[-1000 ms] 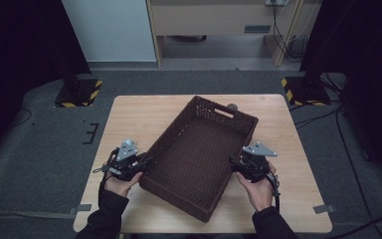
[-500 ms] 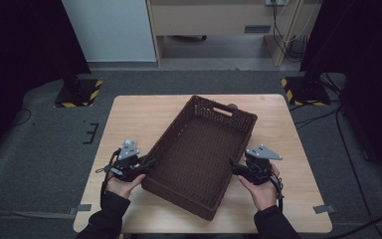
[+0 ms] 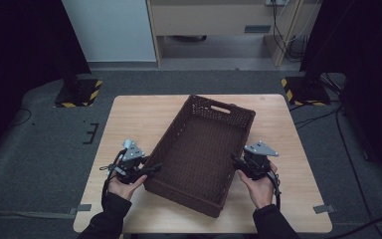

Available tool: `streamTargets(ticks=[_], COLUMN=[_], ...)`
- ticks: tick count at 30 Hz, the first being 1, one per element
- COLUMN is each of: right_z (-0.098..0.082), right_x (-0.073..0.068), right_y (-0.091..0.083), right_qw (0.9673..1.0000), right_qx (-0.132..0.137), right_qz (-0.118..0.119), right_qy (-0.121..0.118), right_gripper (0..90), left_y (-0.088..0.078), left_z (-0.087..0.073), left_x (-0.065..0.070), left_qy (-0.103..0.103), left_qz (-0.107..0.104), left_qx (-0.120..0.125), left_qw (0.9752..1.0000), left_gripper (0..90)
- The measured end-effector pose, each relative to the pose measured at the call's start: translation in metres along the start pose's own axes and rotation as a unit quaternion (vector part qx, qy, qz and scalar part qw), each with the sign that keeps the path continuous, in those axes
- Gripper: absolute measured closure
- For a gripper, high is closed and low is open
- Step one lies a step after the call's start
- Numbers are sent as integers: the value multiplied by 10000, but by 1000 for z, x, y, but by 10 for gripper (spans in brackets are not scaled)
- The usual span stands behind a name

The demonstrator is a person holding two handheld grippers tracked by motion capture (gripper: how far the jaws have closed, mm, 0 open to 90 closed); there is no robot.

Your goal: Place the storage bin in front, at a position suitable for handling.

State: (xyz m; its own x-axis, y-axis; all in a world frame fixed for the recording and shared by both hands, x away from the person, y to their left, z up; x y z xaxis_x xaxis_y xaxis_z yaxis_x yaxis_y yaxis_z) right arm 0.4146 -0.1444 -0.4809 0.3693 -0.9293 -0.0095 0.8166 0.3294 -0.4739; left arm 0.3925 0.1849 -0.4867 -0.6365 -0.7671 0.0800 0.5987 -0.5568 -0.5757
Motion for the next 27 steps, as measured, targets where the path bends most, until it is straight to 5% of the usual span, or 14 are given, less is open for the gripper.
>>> streamTargets(ticks=[7,11,23,27], right_z=[2,-6,-2,-2], right_x=[-1,-8,-1,-4], right_y=[-11,-12,2,-4], right_qw=[9996,9996,9998,9998], right_qx=[42,-135,-85,-50], right_qz=[224,247,165,185], right_qy=[178,102,74,8], right_gripper=[415,405,469,363], left_y=[-14,-18,-6,-6], left_z=[7,11,11,9], left_x=[-9,-14,-4,-1], left_qy=[-414,-386,-346,-323], left_qz=[188,474,345,526], left_qx=[397,510,273,193], left_qw=[9982,9968,9984,9979], left_gripper=[616,659,731,749])
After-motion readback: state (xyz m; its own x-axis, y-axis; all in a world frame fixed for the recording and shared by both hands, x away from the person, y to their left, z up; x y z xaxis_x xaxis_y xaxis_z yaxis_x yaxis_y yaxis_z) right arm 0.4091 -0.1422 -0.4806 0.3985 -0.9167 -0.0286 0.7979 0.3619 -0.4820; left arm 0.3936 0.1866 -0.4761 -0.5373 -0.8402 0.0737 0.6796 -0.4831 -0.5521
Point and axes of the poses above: each handheld gripper's, and its own axes: y roughly forward along the jaws, z roughly out of its top, x roughly to its right, the point moved 6 cm from there along y, roughly forward along the jaws, and after that the axes turned 3 degrees about x, right-handed, at the moved point
